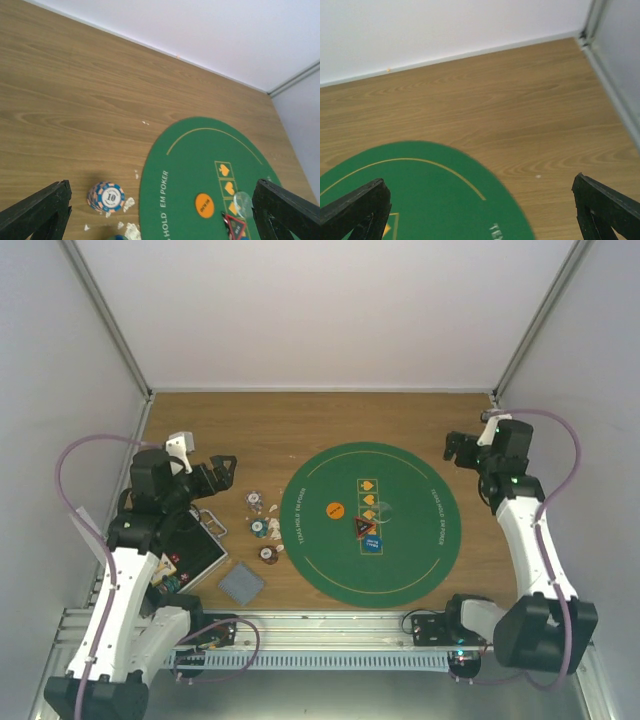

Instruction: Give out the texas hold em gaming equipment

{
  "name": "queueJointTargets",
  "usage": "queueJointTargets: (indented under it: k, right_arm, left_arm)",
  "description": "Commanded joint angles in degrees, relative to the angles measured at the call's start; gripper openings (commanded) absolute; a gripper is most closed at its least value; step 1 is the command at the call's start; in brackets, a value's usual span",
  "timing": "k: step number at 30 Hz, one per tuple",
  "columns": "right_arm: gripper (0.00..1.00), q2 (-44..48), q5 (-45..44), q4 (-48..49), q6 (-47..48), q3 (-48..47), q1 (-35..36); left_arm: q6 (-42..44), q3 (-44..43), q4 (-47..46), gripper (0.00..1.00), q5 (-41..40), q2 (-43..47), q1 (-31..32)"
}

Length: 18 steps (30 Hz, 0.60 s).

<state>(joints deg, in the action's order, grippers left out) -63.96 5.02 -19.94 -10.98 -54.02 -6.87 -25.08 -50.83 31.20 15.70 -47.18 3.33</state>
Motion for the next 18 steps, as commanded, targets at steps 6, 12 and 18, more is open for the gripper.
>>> queueJointTargets:
  k: [6,12,18]
  right_arm:
    - [1.00,-6.52,4.66,-8.38,-11.06,-1.32,12.54]
    - [1.00,-8.27,4.54,-10.42,-14.92,2.85,24.99]
    - [0.96,-15.84,0.54,-13.05,-17.82,2.01,33.89]
  left_arm:
    - [-0.76,-2.51,3.47,0.99,6.83,2.68,-0.26]
    - [0.85,-0.99,2.14,0.99,9.27,2.41,-0.26]
    - [2.15,-2.39,4.53,0.99,9.49,1.85,-0.26]
